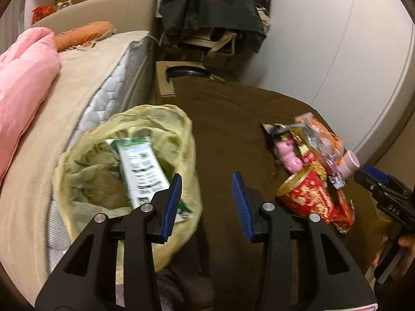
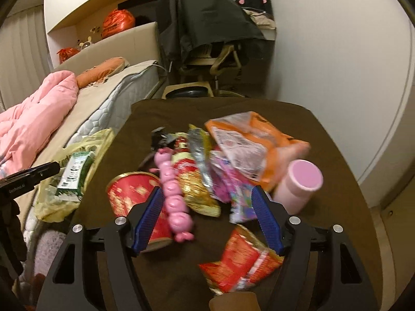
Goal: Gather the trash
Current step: 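Move both tools back over the trash pile on the table, then grasp the red paper cup with the left tool while the right tool grasps a red wrapper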
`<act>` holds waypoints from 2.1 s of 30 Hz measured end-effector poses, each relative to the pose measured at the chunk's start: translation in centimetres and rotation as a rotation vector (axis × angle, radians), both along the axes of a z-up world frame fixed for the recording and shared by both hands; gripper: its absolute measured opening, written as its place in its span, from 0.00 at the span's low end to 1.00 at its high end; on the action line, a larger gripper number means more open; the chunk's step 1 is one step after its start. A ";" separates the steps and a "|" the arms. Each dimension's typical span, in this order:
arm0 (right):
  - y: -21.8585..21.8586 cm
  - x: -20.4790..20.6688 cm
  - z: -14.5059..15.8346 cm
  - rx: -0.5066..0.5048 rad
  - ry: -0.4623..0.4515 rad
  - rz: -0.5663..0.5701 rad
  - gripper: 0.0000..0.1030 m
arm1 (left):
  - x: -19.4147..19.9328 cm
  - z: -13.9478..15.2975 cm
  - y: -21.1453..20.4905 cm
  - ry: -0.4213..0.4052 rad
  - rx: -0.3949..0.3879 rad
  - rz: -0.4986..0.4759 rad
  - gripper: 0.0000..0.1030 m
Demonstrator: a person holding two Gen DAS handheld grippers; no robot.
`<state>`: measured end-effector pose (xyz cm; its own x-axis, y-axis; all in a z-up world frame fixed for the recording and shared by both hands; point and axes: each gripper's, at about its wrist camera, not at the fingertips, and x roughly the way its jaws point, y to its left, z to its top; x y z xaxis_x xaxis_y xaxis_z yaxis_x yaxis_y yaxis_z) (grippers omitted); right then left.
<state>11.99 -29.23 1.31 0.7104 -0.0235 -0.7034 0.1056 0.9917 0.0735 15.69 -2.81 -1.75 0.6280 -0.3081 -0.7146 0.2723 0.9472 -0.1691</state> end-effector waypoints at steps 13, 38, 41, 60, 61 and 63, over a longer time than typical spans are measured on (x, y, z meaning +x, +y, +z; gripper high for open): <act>-2.1 -3.0 -2.0 -0.086 0.055 -0.019 0.64 | -1.5 -0.1 -5.5 0.006 0.041 -0.084 0.37; -5.5 -6.6 -4.7 0.080 0.064 -0.074 0.64 | 1.6 -4.5 -12.6 0.292 -0.191 -0.060 0.59; -5.0 -6.0 -5.3 0.103 0.083 -0.062 0.64 | 1.7 -4.5 -12.3 0.312 -0.188 -0.076 0.58; -5.2 -3.2 -6.6 0.279 0.133 -0.055 0.41 | -1.1 -3.0 -9.5 0.211 -0.028 -0.139 0.55; -5.2 -3.2 -6.6 0.282 0.135 -0.051 0.31 | -1.1 -3.0 -9.5 0.213 -0.032 -0.140 0.55; -5.2 -3.2 -6.5 0.291 0.134 -0.047 0.26 | -1.1 -3.0 -9.3 0.215 -0.039 -0.141 0.55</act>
<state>8.81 -34.42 -5.21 0.6137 0.1621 -0.7727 0.1786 0.9248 0.3358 14.55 -12.10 -4.73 0.4114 -0.4116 -0.8133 0.3551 0.8941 -0.2729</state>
